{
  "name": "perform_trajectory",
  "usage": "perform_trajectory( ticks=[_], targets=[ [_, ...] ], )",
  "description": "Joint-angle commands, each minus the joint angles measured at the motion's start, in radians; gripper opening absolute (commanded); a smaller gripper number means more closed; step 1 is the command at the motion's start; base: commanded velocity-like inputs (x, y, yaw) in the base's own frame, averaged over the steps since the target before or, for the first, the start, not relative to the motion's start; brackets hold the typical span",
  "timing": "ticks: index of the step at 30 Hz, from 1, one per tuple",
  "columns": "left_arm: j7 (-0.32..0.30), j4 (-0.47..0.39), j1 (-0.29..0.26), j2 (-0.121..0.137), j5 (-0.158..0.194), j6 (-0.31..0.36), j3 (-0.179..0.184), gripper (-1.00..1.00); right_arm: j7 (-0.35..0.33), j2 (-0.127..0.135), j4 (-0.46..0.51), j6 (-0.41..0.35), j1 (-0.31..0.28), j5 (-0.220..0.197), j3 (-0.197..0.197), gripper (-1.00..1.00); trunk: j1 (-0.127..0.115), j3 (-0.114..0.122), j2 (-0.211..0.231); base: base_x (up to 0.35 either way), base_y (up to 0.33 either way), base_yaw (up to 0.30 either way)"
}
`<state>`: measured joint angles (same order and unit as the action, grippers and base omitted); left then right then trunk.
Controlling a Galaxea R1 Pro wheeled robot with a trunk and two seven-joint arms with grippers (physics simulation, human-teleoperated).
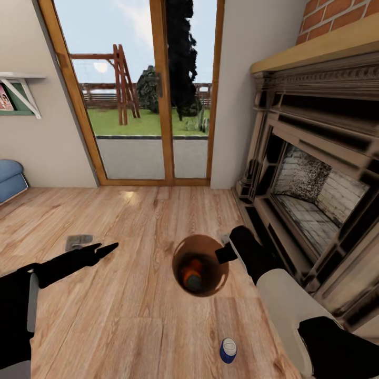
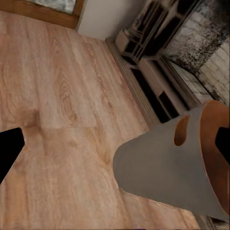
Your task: Put the three can of soda from the living room inside the tash can in the kitchen.
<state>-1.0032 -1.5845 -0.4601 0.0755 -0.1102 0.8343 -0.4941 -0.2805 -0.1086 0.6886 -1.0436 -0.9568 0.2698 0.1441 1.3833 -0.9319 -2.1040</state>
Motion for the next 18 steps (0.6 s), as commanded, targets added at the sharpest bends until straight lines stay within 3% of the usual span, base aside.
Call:
perform_trajectory(
  ticks=[1, 3, 4, 8, 11, 14, 16, 17, 18],
  targets=[
    [0.02, 0.002, 0.0, -0.001, 0.0, -0.014, -0.015, 1.0, -0.005, 0.004, 0.001, -0.004, 0.0, -0.036, -0.001, -1.0, 0.0, 0.0, 0.0, 0.0, 0.0, 0.0],
    [0.091, 0.033, 0.002, -0.002, -0.005, -0.068, -0.047, 1.0, -0.008, 0.025, 0.001, -0.004, 0.001, -0.036, -0.002, -1.0, 0.0, 0.0, 0.0, 0.0, 0.0, 0.0],
    [0.124, 0.087, 0.002, -0.003, -0.006, -0.12, -0.057, 1.0, -0.012, 0.043, 0.002, -0.004, 0.001, -0.037, -0.003, -1.0, 0.0, 0.0, 0.0, 0.0, 0.0, 0.0],
    [0.151, 0.221, 0.003, -0.003, -0.011, -0.216, -0.064, 1.0, -0.013, 0.072, 0.003, -0.004, 0.002, -0.036, -0.003, -1.0, 0.0, 0.0, 0.0, 0.0, 0.0, 0.0],
    [0.165, 0.341, 0.003, -0.003, -0.012, -0.31, -0.065, 1.0, -0.011, 0.113, 0.013, -0.004, 0.003, -0.036, -0.003, -1.0, 0.0, 0.0, 0.0, 0.0, 0.0, 0.0],
    [0.218, 0.467, 0.003, -0.003, -0.013, -0.434, -0.063, 1.0, -0.016, 0.158, 0.078, -0.004, 0.007, -0.037, -0.003, -1.0, 0.0, 0.0, 0.0, 0.0, 0.0, 0.0],
    [0.261, 0.535, 0.002, -0.003, -0.013, -0.51, -0.061, 1.0, -0.016, 0.172, 0.121, -0.004, 0.018, -0.038, -0.003, -1.0, 0.0, 0.0, 0.0, 0.0, 0.0, 0.0],
    [0.299, 0.593, 0.002, -0.003, -0.013, -0.572, -0.058, 1.0, -0.018, 0.181, 0.152, -0.004, 0.051, -0.039, -0.005, -1.0, 0.0, 0.0, 0.0, 0.0, 0.0, 0.0],
    [0.304, 0.602, 0.002, -0.003, -0.012, -0.581, -0.057, 1.0, -0.019, 0.182, 0.156, -0.004, 0.061, -0.039, -0.007, -1.0, 0.0, 0.0, 0.0, 0.0, 0.0, 0.0]
  ],
)
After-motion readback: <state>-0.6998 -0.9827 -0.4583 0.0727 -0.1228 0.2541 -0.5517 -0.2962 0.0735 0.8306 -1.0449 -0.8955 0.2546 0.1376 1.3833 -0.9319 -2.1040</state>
